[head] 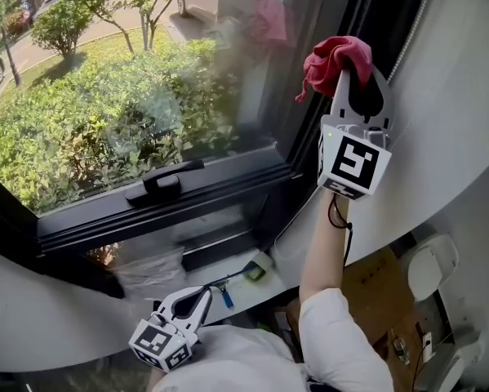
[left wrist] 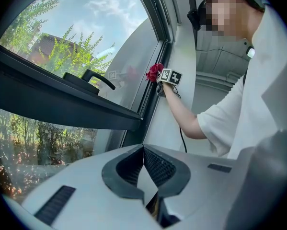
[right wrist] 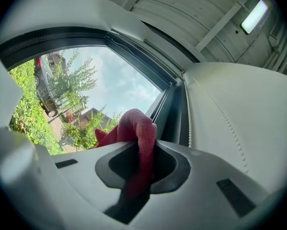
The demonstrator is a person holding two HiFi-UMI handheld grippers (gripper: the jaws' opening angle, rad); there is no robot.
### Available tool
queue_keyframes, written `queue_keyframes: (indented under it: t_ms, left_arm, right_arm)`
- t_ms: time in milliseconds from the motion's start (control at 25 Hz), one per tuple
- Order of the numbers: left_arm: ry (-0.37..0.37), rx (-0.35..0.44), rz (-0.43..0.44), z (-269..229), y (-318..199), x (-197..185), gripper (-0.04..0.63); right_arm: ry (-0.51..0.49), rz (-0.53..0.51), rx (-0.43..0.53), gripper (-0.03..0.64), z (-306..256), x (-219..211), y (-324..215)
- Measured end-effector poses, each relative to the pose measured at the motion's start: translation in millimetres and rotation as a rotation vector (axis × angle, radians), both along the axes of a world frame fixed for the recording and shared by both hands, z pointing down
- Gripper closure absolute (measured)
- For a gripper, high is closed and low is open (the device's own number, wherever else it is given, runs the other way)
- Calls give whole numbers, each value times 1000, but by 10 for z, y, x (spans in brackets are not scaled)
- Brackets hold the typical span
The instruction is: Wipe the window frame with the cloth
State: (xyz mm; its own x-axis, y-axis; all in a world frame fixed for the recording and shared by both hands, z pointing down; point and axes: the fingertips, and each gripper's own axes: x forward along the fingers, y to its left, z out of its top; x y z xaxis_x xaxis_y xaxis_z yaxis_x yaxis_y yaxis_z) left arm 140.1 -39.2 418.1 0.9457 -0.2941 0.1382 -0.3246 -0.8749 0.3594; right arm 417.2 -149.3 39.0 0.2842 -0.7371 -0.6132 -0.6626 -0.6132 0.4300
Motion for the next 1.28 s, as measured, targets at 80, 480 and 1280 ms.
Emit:
queue_keyframes:
  t_ms: [80,480,1280]
  left_arm:
    - [-1,1,1,20,13,2,586]
    - [0,3,13,43,95,51,586]
    - [-1,-7,15,94,98,49,586]
  right_arm:
    - [-16,-10,7,551,32,30,22]
    - [-16,-17,-6,551,140,28,26]
    - [-35,-28,-26,551,367,35,5]
